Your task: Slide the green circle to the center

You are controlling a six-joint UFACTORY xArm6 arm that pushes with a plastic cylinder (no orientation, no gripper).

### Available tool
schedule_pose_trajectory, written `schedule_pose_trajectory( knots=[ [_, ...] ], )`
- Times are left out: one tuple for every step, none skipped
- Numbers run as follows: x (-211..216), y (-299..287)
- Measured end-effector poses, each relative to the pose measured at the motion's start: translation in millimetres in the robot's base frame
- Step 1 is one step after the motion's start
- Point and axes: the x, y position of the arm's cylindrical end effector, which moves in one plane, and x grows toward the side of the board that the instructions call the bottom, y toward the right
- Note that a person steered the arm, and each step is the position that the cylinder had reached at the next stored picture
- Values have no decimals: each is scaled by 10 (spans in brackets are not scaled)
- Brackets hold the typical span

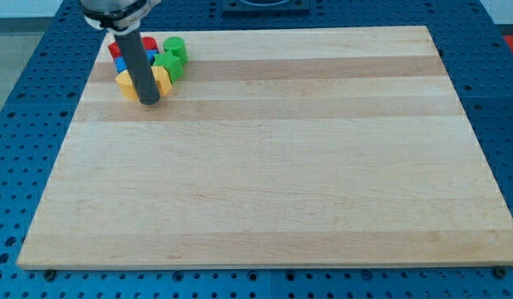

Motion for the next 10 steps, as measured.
schedule_pose_trajectory(
  knots=[
    [0,0],
    [149,0],
    [219,-23],
    [627,-164],
    [860,-1170],
    [860,-1170],
    [458,-1174],
    [-171,-1174],
    [-672,-1179],
    [-931,-1132]
  ],
)
